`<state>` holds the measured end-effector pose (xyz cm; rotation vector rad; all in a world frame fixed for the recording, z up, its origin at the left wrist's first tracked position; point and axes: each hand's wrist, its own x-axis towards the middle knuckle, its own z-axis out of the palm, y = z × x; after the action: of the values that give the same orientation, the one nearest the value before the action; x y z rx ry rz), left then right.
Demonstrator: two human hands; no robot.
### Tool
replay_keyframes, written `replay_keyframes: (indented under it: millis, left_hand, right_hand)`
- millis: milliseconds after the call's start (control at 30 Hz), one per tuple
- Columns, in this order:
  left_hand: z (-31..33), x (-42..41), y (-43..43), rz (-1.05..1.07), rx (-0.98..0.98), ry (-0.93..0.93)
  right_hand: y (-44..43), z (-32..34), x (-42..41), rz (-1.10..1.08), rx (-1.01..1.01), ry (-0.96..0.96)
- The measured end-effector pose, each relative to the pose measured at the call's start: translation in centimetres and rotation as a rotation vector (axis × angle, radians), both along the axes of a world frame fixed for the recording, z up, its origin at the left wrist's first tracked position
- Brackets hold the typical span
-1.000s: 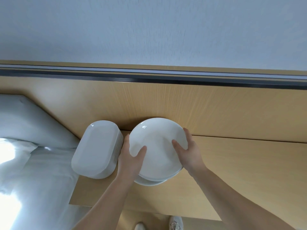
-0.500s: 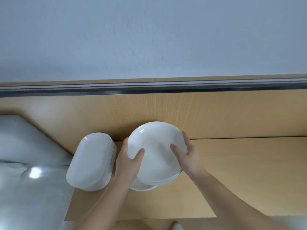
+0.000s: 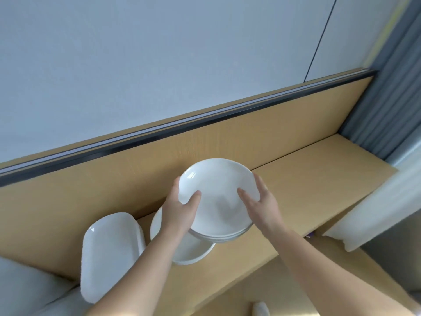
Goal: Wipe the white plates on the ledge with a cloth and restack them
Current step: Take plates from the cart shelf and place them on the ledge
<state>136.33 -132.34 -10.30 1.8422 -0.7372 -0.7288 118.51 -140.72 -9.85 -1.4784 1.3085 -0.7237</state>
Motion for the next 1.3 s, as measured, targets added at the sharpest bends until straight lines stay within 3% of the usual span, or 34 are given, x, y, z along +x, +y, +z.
replay_keyframes:
  millis: [300, 600, 800, 1033, 1300]
  left_hand:
    - [1.3, -6.1, -1.9, -0.252, -0.055, -0.004]
    - [1.8, -17.5, -1.9, -0.505, -0.065, -0.006]
    - [2.0, -28.3, 1.5, -0.653, -0.066, 0.021]
    - [1.3, -40.6, 8.0, -0.877, -0.134, -0.124]
    - [0.3, -51.1, 14.2, -1.154, -0.142, -0.091]
  right_hand:
    - [2.7, 1.3, -7.5, -0.254, -0.029, 0.008]
    - [8.0, 1.9, -19.4, -0.516, -0.063, -0.015]
    - [14.3, 1.4, -29.7, -0.684, -0.096, 0.006]
    - [24.1, 0.6, -41.0, -0.840, -0.098, 0.012]
    - [34.7, 0.0, -49.2, -1.099, -0.087, 0.071]
